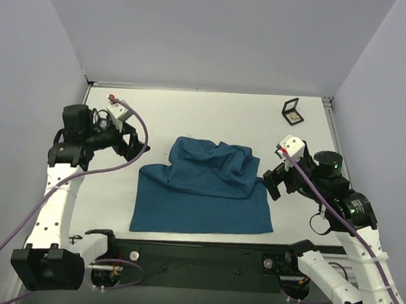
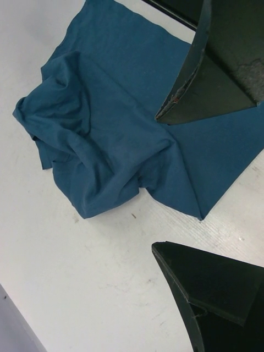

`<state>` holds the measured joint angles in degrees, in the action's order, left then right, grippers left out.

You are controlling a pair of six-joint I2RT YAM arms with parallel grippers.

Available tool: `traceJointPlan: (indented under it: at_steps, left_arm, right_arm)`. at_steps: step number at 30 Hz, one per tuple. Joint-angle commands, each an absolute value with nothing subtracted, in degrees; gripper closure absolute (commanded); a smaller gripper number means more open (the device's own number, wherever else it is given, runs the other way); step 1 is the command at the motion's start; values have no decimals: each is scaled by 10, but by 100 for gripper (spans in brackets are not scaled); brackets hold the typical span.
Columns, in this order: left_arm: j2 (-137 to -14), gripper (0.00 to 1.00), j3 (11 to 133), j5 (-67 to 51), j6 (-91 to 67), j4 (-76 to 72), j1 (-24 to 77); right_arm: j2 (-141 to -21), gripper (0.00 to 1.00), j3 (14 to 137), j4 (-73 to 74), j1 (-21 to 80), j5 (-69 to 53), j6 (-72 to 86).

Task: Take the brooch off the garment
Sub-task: Reset both arms

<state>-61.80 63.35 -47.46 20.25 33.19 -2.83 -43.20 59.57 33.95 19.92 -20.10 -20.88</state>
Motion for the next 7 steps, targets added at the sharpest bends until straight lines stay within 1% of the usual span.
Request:
traceJointPlan:
  at_steps: [1,7]
  left_arm:
    - [-600,2,632,-504,219,354,-37]
    - [-596,3,622,-511,224,362,-43]
  right_arm:
    - [-431,0,591,337,196,-232,-217]
    - [-434,0,593,336,195,-239,-219]
